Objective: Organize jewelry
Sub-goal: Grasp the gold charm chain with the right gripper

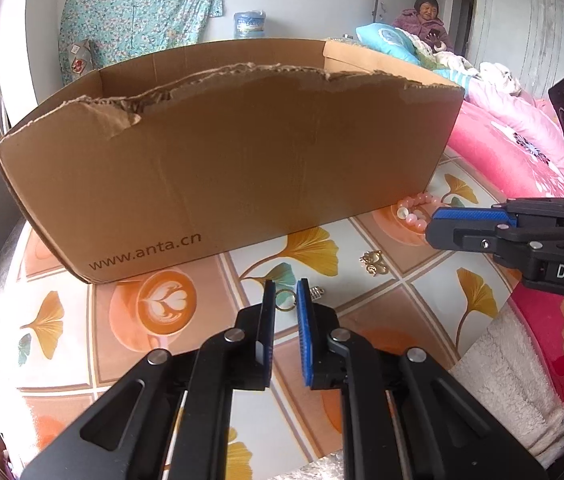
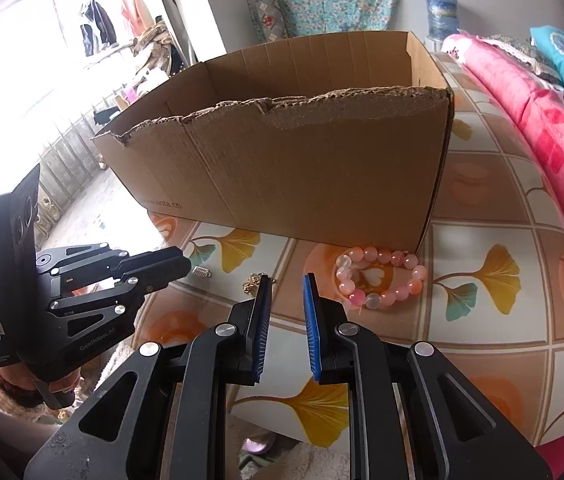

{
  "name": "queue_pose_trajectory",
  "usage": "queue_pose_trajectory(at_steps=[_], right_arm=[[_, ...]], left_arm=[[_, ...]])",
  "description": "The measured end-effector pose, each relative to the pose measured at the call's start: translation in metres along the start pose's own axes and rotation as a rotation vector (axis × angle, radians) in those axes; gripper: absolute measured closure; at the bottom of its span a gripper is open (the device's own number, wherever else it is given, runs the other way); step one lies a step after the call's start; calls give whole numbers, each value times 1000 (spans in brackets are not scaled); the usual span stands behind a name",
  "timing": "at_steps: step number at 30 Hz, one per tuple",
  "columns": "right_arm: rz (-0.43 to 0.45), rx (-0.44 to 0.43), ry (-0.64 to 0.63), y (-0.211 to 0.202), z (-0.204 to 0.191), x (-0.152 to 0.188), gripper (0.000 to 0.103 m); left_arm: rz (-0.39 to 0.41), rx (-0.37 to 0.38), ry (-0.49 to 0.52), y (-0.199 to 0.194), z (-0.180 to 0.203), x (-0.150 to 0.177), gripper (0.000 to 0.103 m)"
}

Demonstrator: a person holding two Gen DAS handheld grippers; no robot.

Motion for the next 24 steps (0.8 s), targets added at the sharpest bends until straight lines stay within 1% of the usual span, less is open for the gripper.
queue_pose_trajectory(at_steps=[2, 7, 13, 19, 21, 23, 24], right_arm=[[-7, -10, -21, 2, -6, 0, 84], [-24, -25, -82, 9, -26, 1, 83], [-37, 23, -144, 19, -33, -1, 83], [-63, 86, -235, 30, -39, 1, 83], [-83, 115, -255, 35, -37, 5, 86], [-82, 130, -262, 34, -34, 6, 92], [-82, 131, -263, 32, -33, 5, 93]], left_arm=[[9, -10, -12, -4, -6, 0, 93], [16, -28, -41, -9, -22, 3, 93], [16, -24, -65, -11, -32, 8, 93], [15, -13, -78, -9, -36, 12, 93], [15, -11, -81, -8, -36, 12, 93], [16, -9, -84, -8, -37, 12, 93], [15, -8, -86, -8, -38, 13, 93]])
Point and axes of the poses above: each gripper's, at about its wrist camera, not at the fingertips, and y roughly the way its jaws point, z to its right, x to its underside, the point moved 10 cm from there along y, roughly the way its jaws point
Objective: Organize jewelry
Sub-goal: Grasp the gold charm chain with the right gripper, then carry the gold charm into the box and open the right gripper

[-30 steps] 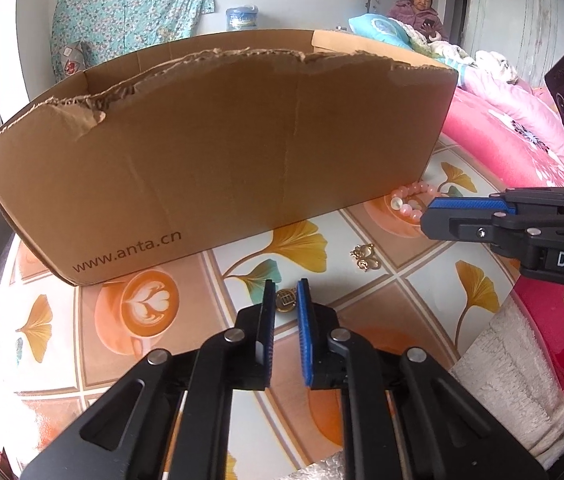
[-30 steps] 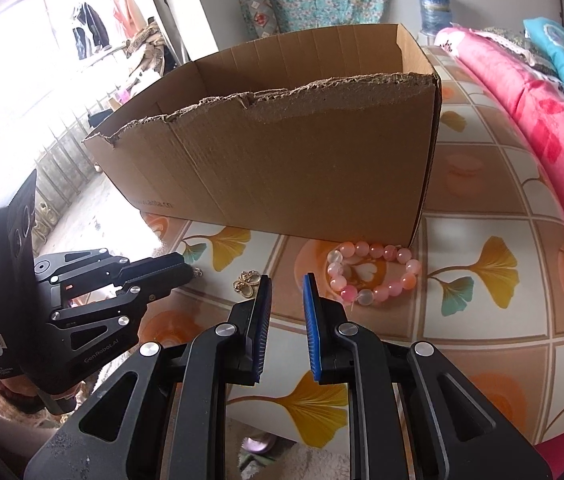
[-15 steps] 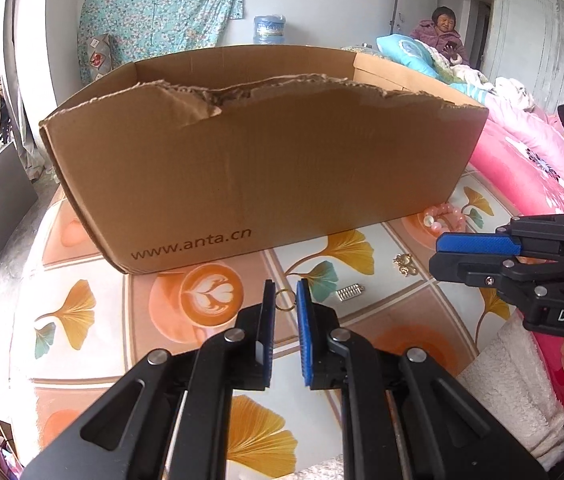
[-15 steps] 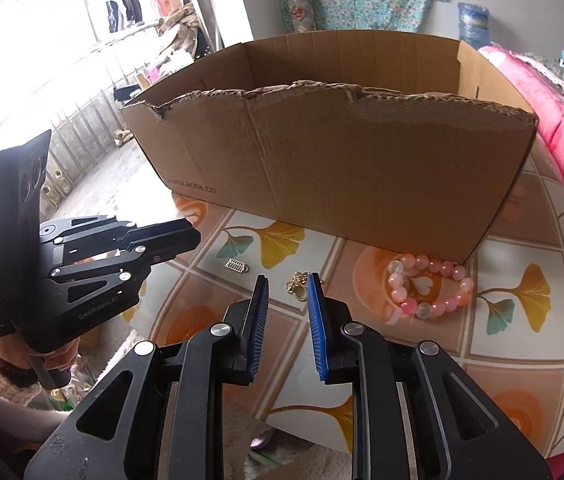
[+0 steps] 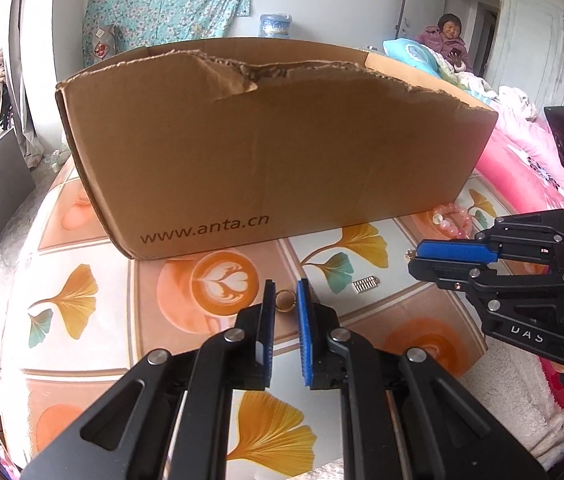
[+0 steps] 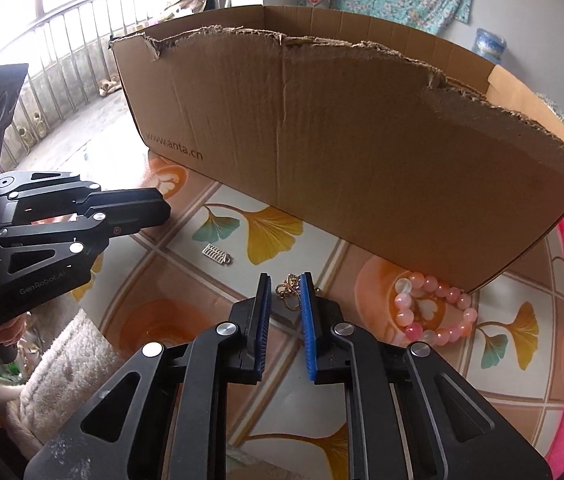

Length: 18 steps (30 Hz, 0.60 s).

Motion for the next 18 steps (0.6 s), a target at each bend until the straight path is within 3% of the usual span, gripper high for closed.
queue_pose_trajectory(at_steps=[4, 8, 18], right_arm=[[-4, 14, 3, 0, 6, -1, 102], [-1, -18, 60, -5, 14, -3, 102], [111, -147, 248, -47, 49, -22, 103]], left_arm=[[0, 4, -7, 0, -3, 0, 93], [3, 7, -9, 0, -3, 0, 93], [6, 8, -14, 0, -4, -1, 93]])
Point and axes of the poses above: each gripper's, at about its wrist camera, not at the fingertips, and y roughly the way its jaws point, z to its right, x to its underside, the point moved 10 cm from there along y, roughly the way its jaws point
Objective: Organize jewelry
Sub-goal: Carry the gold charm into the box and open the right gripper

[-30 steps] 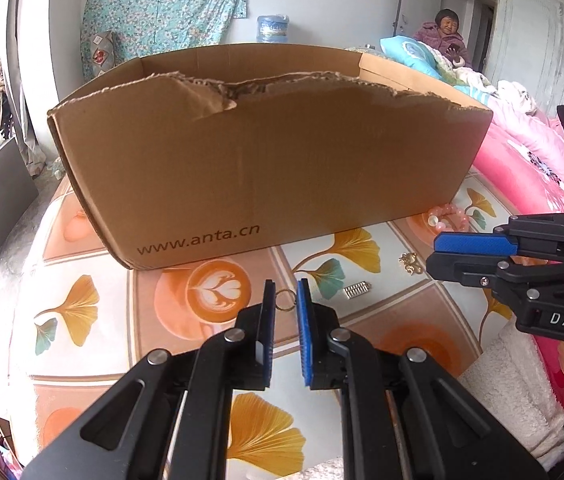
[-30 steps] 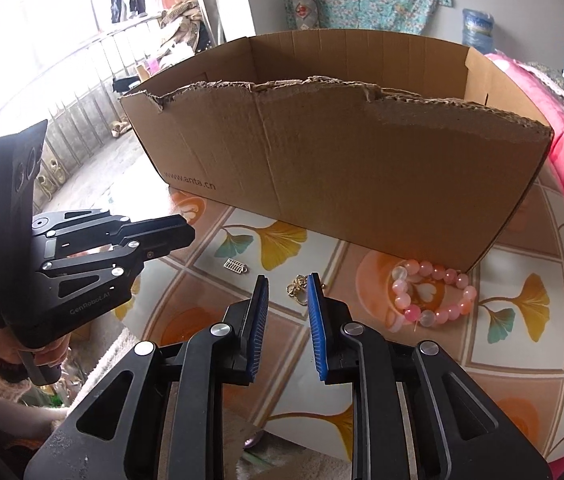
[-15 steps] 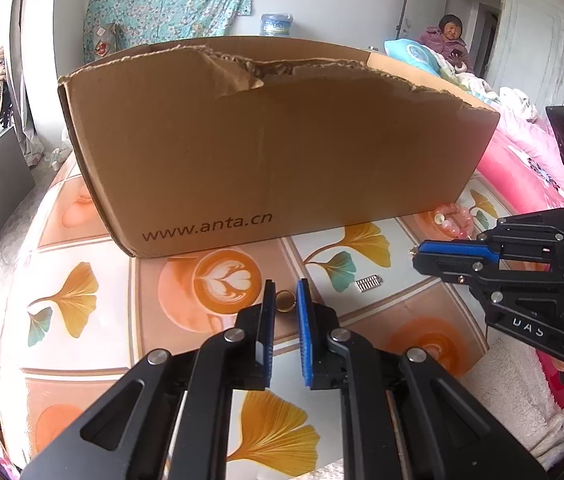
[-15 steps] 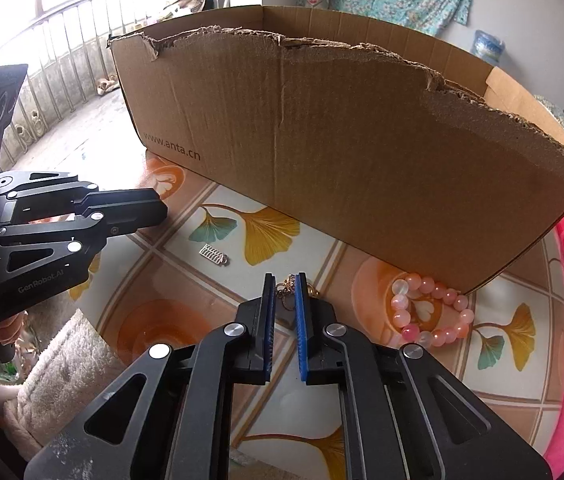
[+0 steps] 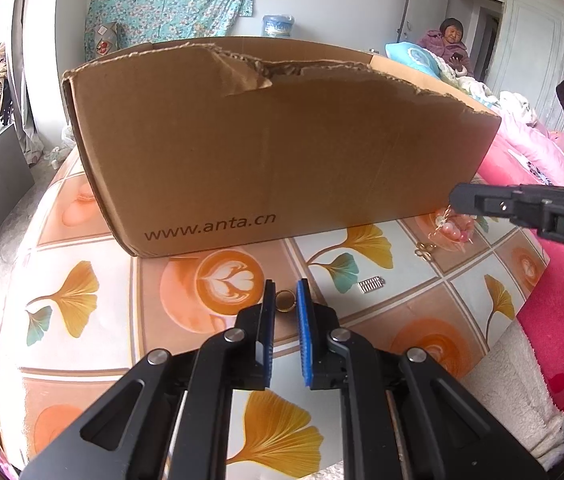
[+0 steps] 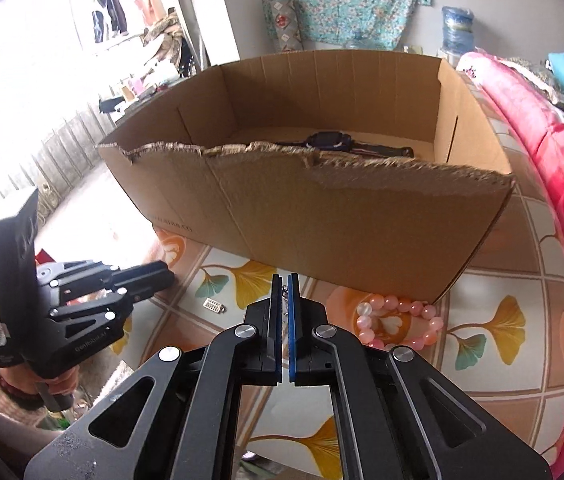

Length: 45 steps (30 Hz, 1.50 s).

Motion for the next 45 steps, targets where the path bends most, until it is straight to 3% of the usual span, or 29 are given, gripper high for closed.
queue_pose_trajectory(at_steps=[10, 19, 24, 30, 36, 45], right_arm=[[63, -68, 26, -22, -18, -10, 103], [121, -90, 27, -36, -22, -20, 103], [170, -108, 8, -50, -24, -36, 102], [239, -134, -35, -66, -21, -83, 102], [142, -119, -25, -31, 1, -112, 102], [-24, -87, -12, 35, 24, -120, 100]], left_arm=[[32, 7, 4, -11, 0, -6, 93], [116, 83, -26, -51, 4, -27, 93], [182, 151, -40, -82, 11, -54, 93], [245, 167, 11, -100, 22, -110, 93], [114, 203, -7, -46, 34, -153, 93], [-143, 258, -96, 54, 45, -170, 92]])
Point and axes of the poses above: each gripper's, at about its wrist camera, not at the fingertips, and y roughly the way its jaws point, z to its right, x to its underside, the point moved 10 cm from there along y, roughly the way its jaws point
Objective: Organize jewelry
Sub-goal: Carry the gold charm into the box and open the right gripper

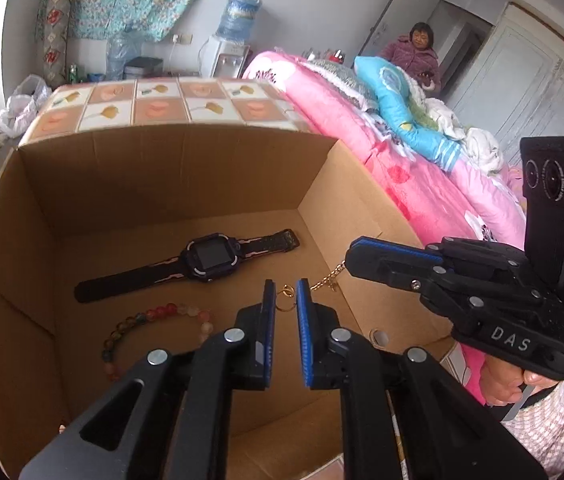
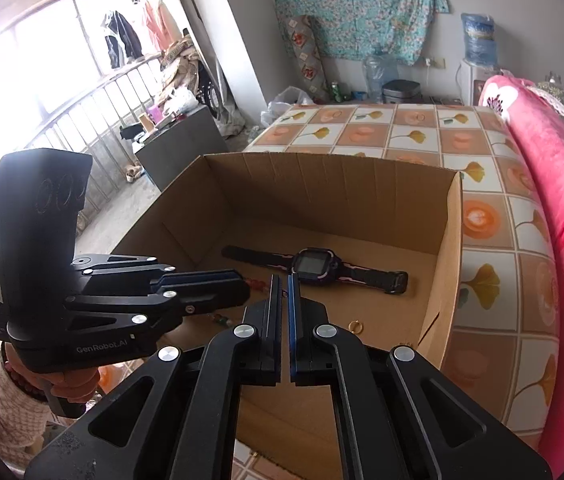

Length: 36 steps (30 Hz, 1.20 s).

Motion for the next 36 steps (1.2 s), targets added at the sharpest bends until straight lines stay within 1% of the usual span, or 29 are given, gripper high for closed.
queue_pose_trajectory(at_steps=[2, 4, 5, 6, 7, 13, 18, 20, 22, 24, 26, 28, 30, 32, 33, 36], right_arm=[[-9, 6, 15, 5, 6, -2, 98], [-6, -2, 28, 5, 10, -2, 98], [-1, -6, 34, 5, 11, -2, 97], [4, -9, 38, 3, 12, -2, 97], [11, -11, 42, 2, 13, -2, 97], [53, -19, 57, -14, 15, -4, 97], [97, -19, 57, -31, 11, -3, 92], [121, -30, 52, -43, 6, 1, 90], [150, -37, 46, -56, 1, 7, 89], [178, -36, 44, -68, -5, 13, 88], [203, -37, 44, -81, -12, 20, 84], [219, -49, 55, -91, -17, 30, 81], [230, -56, 66, -98, -22, 41, 79], [233, -50, 73, -102, -27, 51, 74], [233, -45, 75, -104, -29, 56, 73], [215, -33, 75, -102, -38, 75, 71]], left_arm=[[-46, -11, -44, 13, -6, 2, 92], [-60, -14, -62, 20, -7, 1, 90], [-58, -10, -65, 21, -6, 2, 88], [-54, -9, -66, 21, -6, 1, 84], [-50, -10, -64, 21, -6, 1, 84], [-32, -17, -68, 11, -7, 4, 84], [17, -19, -38, -10, 1, 4, 83], [42, -18, -11, -22, 7, 6, 79], [64, -7, 16, -35, 14, 10, 72], [81, -6, 41, -47, 19, 15, 69], [106, 1, 66, -62, 24, 25, 64], [125, 11, 79, -78, 27, 38, 53], [140, 24, 76, -90, 27, 50, 48], [143, 37, 66, -100, 25, 67, 43], [139, 38, 62, -103, 23, 76, 40], [119, 13, 60, -108, 17, 103, 36]])
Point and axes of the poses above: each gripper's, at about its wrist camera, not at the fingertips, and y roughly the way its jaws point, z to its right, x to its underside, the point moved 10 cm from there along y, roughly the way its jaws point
